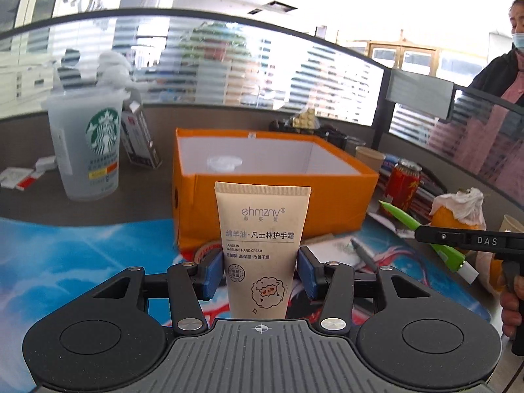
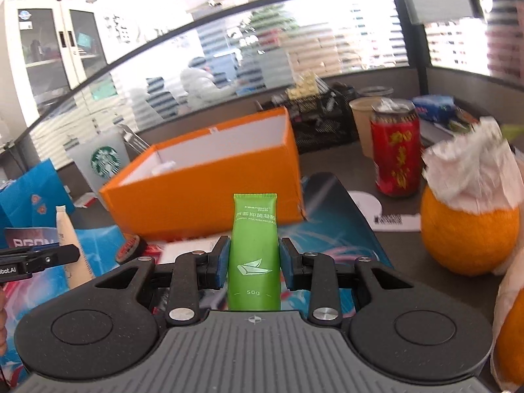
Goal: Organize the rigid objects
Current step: 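Carry the beige and green tubes over the orange box with both tools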
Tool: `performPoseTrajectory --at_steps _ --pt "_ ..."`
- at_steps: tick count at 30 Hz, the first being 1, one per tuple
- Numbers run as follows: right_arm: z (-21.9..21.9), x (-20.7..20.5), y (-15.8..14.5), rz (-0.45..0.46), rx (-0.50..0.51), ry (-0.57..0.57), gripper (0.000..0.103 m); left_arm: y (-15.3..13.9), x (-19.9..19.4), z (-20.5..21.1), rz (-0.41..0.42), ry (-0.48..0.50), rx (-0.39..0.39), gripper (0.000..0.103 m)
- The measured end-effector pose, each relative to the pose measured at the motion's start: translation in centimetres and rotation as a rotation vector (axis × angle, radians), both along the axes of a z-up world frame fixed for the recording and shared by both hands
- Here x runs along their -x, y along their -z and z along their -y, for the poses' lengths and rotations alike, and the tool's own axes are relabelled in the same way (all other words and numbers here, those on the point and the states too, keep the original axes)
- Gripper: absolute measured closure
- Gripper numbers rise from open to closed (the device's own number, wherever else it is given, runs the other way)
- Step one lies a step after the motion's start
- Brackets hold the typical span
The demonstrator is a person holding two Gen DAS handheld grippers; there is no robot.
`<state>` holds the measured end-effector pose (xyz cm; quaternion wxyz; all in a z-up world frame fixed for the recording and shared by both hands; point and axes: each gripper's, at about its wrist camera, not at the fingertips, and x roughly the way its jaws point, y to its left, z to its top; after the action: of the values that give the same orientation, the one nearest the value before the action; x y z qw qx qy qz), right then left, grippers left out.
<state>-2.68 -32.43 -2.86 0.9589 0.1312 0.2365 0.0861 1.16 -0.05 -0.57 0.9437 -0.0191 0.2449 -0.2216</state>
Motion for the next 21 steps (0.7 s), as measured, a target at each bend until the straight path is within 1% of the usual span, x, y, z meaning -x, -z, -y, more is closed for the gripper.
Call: performPoseTrajectory --at_steps 6,10,18,21 --pt "-0.5 -1.6 -2.1 0.05 -0.026 -0.046 0.073 -2.9 -1.4 0.0 0.037 0.003 0.028 0.057" --pt "-0.9 -3.2 -3.5 0.083 -0.053 -0.072 0.073 -4.7 -3.1 0.7 0.058 0.007 0.03 0.057" --pt "-1.2 -8.0 -6.2 0.118 -0.104 -0.114 0.073 -7.5 -7.5 2.6 0.057 0.016 0.037 0.057" --pt "-1.3 -10.1 -6.9 0.118 -0.111 -0.124 0.073 -7.9 -9.4 3.5 0.031 0.031 0.043 0.056"
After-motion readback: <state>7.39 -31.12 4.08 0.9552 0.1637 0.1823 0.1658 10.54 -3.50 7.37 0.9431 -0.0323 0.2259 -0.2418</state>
